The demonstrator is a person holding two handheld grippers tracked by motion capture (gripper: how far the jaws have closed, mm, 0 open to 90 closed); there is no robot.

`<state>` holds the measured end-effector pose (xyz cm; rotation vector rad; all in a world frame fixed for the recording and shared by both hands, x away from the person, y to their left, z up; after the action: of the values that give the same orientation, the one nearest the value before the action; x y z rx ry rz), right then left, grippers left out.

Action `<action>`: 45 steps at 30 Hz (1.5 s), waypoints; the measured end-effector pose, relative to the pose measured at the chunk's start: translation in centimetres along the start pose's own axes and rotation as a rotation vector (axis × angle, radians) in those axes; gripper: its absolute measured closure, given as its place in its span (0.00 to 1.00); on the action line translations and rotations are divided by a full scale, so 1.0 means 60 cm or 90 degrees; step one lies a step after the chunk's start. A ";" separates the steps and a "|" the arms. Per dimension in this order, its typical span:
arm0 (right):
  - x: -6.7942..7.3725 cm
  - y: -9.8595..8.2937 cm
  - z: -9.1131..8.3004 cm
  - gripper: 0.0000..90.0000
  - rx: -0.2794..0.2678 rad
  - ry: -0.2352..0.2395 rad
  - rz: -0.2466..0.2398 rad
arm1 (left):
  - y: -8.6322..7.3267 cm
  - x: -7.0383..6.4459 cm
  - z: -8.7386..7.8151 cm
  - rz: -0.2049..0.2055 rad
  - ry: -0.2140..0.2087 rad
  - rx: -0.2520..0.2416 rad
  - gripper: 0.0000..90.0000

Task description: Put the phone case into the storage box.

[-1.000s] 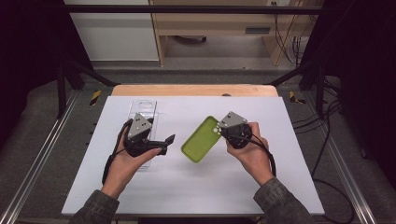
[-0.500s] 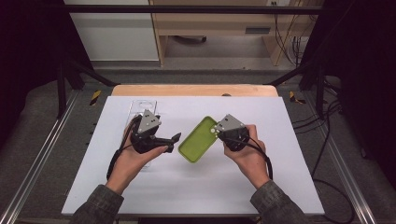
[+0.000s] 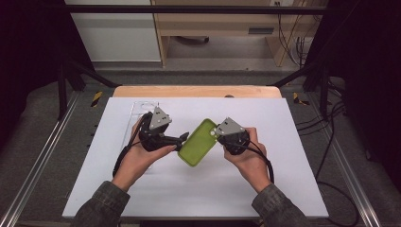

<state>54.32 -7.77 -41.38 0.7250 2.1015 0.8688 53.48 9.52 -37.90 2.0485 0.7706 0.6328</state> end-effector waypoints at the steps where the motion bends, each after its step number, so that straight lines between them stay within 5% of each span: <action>1: 0.001 0.001 0.000 0.97 -0.001 0.000 -0.002 | 0.001 -0.001 0.001 0.002 -0.001 0.001 0.12; 32: 0.021 0.013 -0.002 0.97 -0.012 -0.005 -0.031 | -0.005 -0.026 0.036 0.017 -0.027 0.056 0.11; 45: 0.032 0.016 0.001 0.97 -0.016 -0.005 -0.049 | -0.012 -0.032 0.044 0.003 -0.057 0.077 0.35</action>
<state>53.47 -5.78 -41.49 0.6294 2.0938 0.8483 53.75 7.09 -40.17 2.1746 0.7679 0.5045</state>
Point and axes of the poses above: each handheld gripper's, and its own axes: z roughly forward along the jaws, y roughly out of its top, x roughly to its left, the point moved 8 cm from there along z, roughly forward along the jaws, and after that the axes turned 1 degree about x, right-handed, at the moved point
